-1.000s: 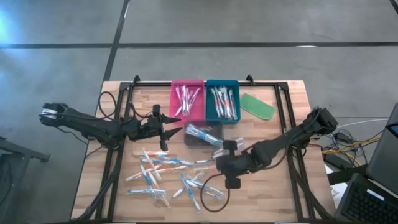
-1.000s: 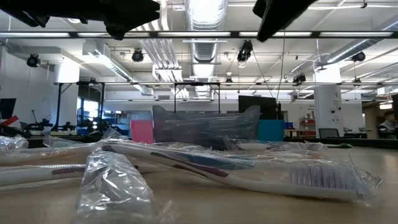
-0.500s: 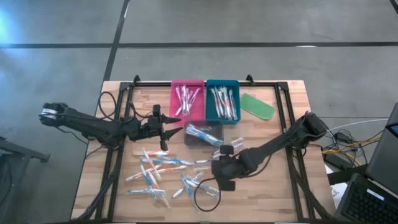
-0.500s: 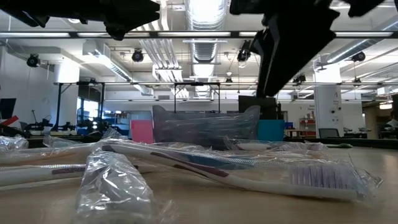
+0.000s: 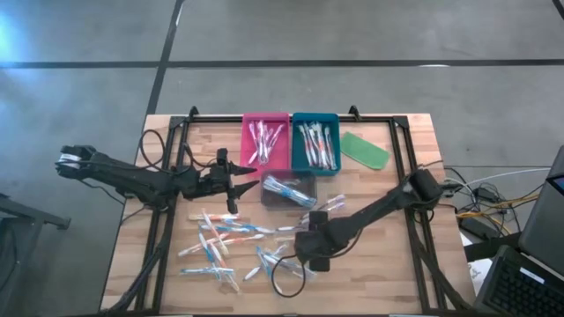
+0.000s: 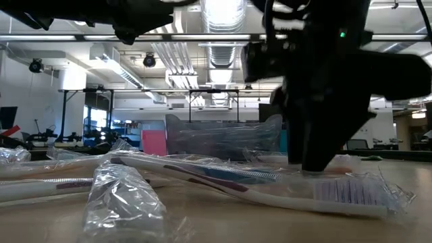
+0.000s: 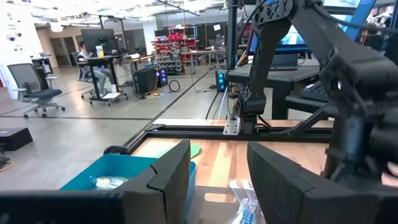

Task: Pick & Place Toothbrushes
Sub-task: Put the orange toothbrush into the blue bin

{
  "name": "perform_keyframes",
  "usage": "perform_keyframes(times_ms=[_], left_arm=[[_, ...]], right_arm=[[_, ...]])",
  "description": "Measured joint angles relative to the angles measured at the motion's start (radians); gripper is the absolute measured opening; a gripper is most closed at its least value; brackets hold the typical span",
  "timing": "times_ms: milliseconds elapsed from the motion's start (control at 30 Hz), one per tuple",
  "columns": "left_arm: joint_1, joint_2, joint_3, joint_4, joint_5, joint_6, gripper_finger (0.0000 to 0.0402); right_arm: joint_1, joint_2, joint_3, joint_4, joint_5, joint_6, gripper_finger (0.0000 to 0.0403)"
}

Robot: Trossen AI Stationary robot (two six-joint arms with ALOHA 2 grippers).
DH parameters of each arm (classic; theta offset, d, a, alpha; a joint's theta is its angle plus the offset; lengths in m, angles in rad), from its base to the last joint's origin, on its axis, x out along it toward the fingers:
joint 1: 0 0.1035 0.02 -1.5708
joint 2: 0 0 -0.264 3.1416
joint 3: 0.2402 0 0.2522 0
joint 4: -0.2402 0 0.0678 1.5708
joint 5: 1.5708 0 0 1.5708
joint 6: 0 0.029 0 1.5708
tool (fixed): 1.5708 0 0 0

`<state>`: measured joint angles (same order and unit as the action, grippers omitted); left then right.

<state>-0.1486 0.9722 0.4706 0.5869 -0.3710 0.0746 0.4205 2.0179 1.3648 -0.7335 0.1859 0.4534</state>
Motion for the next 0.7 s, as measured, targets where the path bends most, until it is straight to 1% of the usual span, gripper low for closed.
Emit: perform_keyframes(times_ms=[167, 267, 467, 700], left_arm=[[0.000, 0.000, 0.000, -0.002, 0.000, 0.000, 0.0165], [0.000, 0.000, 0.000, -0.004, 0.000, 0.000, 0.0165], [0.000, 0.000, 0.000, -0.005, 0.000, 0.000, 0.0165], [0.000, 0.000, 0.000, -0.005, 0.000, 0.000, 0.0165]], right_arm=[[-0.025, 0.036, 0.005, 0.007, -0.051, -0.004, 0.0186], [-0.032, 0.034, 0.005, 0.007, -0.083, -0.005, 0.0175], [-0.031, 0.017, 0.001, 0.012, -0.083, -0.006, 0.0145], [-0.030, 0.019, 0.001, 0.012, -0.089, -0.007, 0.0096]])
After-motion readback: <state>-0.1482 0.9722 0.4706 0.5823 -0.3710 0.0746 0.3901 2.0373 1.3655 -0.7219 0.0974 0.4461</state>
